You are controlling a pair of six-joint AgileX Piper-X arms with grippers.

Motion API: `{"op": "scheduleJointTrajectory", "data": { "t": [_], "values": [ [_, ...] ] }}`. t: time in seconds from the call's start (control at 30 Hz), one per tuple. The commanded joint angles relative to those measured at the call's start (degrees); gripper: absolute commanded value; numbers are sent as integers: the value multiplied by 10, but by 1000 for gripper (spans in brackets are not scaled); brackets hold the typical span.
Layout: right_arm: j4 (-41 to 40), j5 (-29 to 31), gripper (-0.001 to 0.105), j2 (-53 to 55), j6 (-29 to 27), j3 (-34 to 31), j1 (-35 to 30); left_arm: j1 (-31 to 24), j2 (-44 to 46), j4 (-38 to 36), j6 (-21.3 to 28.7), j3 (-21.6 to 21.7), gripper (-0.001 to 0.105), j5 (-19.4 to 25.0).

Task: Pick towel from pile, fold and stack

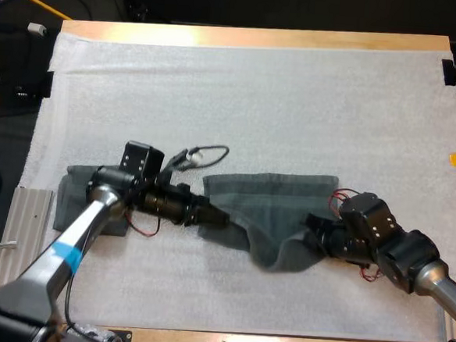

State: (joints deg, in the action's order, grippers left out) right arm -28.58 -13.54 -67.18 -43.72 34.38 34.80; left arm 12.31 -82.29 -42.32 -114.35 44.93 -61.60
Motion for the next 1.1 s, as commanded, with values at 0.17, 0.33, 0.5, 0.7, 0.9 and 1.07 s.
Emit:
{"op": "scheduleJointTrajectory", "data": {
  "t": [0.17, 0.33, 0.5, 0.7, 0.9, 1.07],
  "values": [
    [55, 11, 0, -12, 52, 3, -42, -23, -46, 6, -8, 36, 0, -15],
    [59, 9, 0, -12, 62, 3, -96, -43, -68, 18, -13, 38, 0, 3],
    [61, 11, 0, -12, 67, 3, -125, -50, -92, 22, -13, 38, 0, -1],
    [72, 29, 0, -12, 67, 3, -147, -50, -105, 40, -13, 38, 0, 26],
    [79, 26, 0, -12, 67, 2, -169, -50, -105, 62, -12, 38, 0, 38],
    [94, 19, 0, -14, 67, 2, -170, -50, -105, 64, -12, 38, 0, 79]
  ]
}}
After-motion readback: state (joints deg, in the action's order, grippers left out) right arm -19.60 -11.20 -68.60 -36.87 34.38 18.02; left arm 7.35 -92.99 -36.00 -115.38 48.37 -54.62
